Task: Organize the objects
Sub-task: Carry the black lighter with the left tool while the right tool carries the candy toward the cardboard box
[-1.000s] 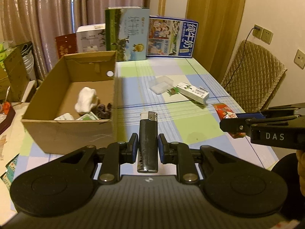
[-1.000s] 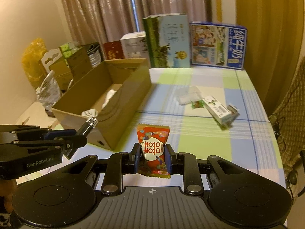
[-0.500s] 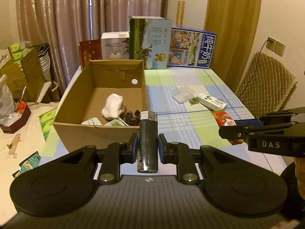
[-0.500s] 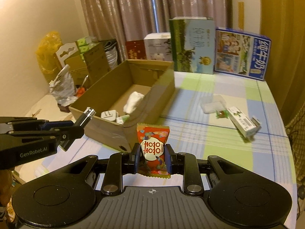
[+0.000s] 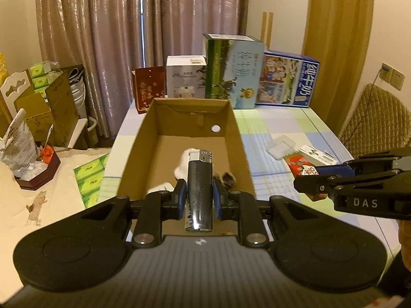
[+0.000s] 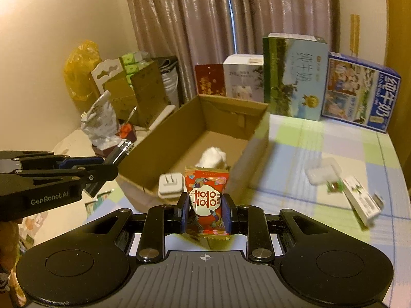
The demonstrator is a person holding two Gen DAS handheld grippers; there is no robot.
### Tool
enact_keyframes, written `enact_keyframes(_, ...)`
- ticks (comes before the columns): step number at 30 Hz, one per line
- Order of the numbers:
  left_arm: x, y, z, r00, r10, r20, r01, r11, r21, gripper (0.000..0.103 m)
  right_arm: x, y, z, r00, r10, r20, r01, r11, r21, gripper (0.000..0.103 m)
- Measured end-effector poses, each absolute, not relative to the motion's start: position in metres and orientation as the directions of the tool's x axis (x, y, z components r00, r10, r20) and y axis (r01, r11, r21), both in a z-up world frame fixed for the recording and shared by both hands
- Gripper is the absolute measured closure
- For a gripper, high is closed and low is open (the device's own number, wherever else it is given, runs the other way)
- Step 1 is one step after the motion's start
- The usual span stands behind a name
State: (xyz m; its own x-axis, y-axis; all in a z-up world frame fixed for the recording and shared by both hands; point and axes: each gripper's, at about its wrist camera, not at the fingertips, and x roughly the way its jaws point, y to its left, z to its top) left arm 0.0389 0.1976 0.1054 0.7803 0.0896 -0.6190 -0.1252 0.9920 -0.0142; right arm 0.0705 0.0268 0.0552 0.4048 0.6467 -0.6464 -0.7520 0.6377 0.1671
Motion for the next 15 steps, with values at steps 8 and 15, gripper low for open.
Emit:
enact_keyframes(8,0.078,0.231,0.1,0.765,0.089,-0.638,-0.128,0.992,-0.015,0.085,0.104,0.064,0.051,0.371,0.654,-0.659,-0.749,0.63,0.203,0.08)
enact_keyframes(15,0.107,0.25,0.084,0.749,0.074,-0.659,-0.121,0.992,-0.026,0.085,0.128,0.09,0.039,0.353,0.648,-0.675,-0.741,0.634,0.222,0.08)
